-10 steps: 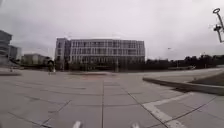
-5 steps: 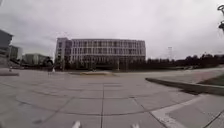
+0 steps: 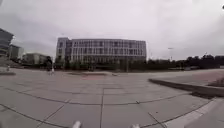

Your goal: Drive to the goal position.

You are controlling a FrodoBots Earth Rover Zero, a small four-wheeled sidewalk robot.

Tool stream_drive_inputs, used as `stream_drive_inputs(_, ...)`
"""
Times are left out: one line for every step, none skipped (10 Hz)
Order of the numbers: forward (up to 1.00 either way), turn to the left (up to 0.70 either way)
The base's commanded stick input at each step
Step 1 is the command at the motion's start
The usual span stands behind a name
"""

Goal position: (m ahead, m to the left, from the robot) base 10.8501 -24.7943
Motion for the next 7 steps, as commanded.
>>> stream_drive_inputs(0.70, 0.00)
stream_drive_inputs(0.70, 0.00)
stream_drive_inputs(0.70, 0.00)
stream_drive_inputs(0.70, 0.00)
stream_drive_inputs(0.70, 0.00)
stream_drive_inputs(0.70, 0.00)
stream_drive_inputs(0.70, 0.00)
